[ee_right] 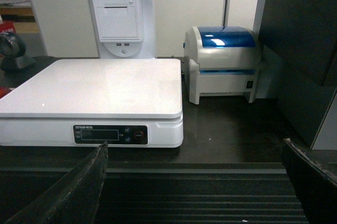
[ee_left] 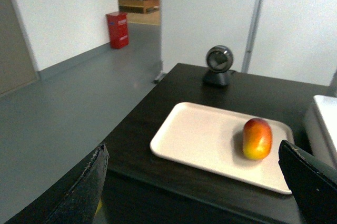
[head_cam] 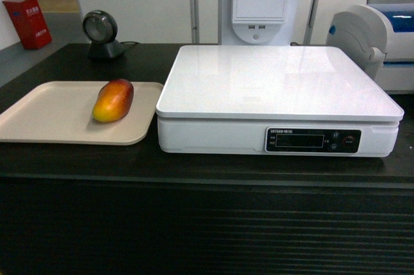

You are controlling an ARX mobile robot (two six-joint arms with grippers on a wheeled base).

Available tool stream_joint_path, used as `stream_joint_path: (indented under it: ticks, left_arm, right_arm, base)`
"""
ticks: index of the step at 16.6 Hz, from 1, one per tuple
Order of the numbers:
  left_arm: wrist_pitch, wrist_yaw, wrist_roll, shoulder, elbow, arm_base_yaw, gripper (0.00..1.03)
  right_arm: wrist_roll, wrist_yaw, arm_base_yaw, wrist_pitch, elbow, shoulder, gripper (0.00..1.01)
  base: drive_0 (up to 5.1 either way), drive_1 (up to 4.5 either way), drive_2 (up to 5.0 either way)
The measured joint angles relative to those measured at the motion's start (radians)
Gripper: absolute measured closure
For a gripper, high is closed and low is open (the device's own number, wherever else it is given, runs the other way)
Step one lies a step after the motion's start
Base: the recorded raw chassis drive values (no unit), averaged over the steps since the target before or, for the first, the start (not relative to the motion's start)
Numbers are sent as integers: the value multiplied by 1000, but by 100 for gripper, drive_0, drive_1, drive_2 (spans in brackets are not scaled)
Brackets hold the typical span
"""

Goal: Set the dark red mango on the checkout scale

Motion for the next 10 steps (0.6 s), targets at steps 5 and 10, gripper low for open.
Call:
stream_joint_path:
  ticks: [5, 10]
  left_arm:
    - [257, 138, 23, 327, 106, 53, 5]
    - [345, 299, 42, 968, 516, 37, 5]
  right_arm:
    - [0, 0, 0, -1, 0, 0, 3]
    - [0, 0, 0, 0, 0, 0, 3]
  base:
    - [0, 0, 0]
    - [0, 0, 0]
